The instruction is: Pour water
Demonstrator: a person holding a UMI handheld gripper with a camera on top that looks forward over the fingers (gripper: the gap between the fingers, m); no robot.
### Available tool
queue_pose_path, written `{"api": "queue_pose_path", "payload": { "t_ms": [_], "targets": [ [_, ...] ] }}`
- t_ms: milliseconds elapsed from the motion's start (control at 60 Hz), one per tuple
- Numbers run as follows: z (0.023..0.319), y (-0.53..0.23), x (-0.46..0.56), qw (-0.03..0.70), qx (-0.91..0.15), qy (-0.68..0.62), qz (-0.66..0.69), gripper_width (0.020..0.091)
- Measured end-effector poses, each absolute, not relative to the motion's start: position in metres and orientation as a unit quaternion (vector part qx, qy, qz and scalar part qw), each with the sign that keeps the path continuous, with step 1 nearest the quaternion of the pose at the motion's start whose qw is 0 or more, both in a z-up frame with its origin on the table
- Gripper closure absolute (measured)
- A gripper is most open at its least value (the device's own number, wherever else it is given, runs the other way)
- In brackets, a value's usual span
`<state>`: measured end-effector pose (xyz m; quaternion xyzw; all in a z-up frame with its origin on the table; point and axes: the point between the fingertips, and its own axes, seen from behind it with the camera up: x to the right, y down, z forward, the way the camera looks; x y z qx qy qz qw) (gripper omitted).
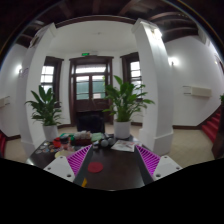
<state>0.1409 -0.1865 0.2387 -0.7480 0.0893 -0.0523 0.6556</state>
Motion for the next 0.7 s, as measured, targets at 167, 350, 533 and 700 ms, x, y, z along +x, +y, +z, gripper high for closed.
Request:
{"api": "queue_pose_path", "payload": {
  "t_ms": [167,350,533,700],
  "targets": [
    [0.217,-0.184,0.082,0.653,-0.757,0.035,0.003,0.0262],
    [0.161,-0.17,0.017,0.651,-0.757,-0.014,0.044,0.0256],
    [0.146,-0.127,0.004,0.65,-0.759,-0.033,0.03,0.0249],
    [0.138,-0.094,-0.004,0.646,-0.761,-0.025,0.05,0.027]
  ]
}}
